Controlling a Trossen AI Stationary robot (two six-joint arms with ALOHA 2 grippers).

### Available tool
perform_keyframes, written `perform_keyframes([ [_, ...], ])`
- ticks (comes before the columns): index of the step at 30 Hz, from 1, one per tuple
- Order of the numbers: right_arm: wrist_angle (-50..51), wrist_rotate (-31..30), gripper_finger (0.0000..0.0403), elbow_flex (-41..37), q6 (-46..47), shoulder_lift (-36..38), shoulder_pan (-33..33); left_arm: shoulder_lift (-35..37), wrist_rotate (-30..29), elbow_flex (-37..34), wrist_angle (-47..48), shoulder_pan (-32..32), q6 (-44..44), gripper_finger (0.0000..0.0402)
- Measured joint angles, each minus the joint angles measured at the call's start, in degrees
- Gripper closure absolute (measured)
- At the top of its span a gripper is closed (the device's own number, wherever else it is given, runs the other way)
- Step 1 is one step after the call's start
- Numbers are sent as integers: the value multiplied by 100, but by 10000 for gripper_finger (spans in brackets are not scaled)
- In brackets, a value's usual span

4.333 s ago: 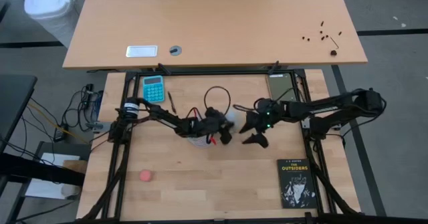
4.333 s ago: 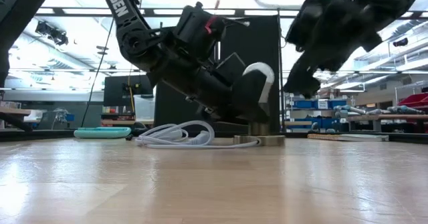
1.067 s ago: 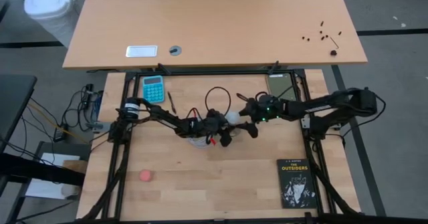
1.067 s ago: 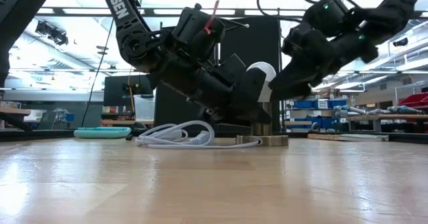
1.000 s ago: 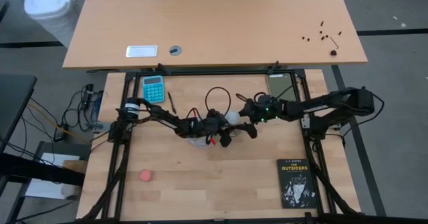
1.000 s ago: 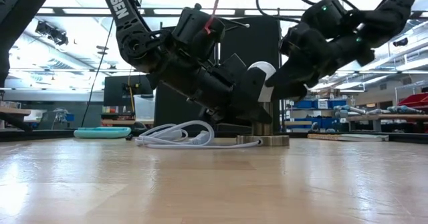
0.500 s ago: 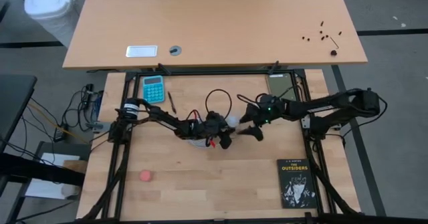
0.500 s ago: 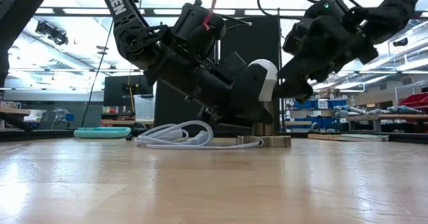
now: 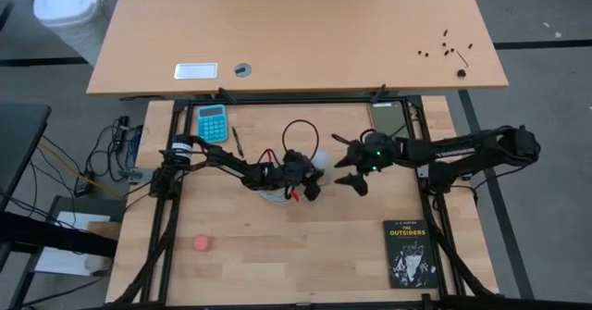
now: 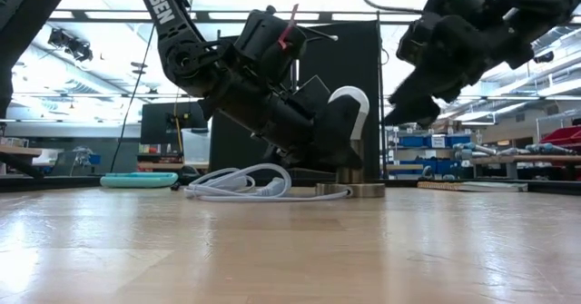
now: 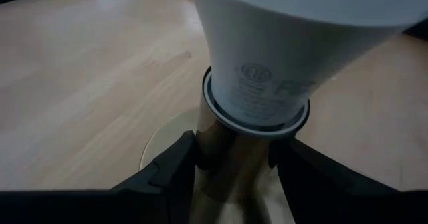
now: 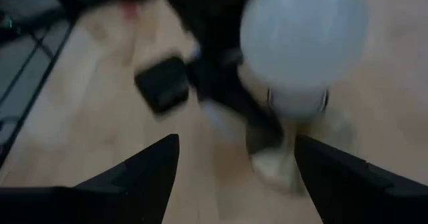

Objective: Screw lightbulb
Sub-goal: Insert the white lightbulb into the desk lamp

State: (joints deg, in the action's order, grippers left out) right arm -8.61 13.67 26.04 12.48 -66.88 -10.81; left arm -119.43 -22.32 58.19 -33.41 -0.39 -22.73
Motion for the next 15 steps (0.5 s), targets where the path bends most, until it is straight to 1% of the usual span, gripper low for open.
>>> perform_keyframes([
  [2,750,196,96,186,36,31,-68,-1,49,0,-16,-1,27,208],
  [4,1811,205,96,588,-110,48,-69,-1,75,0,-20,-1,30,208],
  [6,2856,122,96,1083,-567,46,-3,-1,87,0,-22,-1,49,208],
  [8,3573,-5,96,1525,-1115,42,50,-1,121,0,-30,-3,148,208],
  [11,4001,-407,96,2124,-1829,42,92,-1,283,0,-44,-5,261,208],
  [13,4196,-665,94,2411,-2279,18,49,-1,497,2,-52,-5,298,208],
  [15,4346,-676,90,2633,-2622,-61,-30,-1,752,0,-86,-8,325,208],
])
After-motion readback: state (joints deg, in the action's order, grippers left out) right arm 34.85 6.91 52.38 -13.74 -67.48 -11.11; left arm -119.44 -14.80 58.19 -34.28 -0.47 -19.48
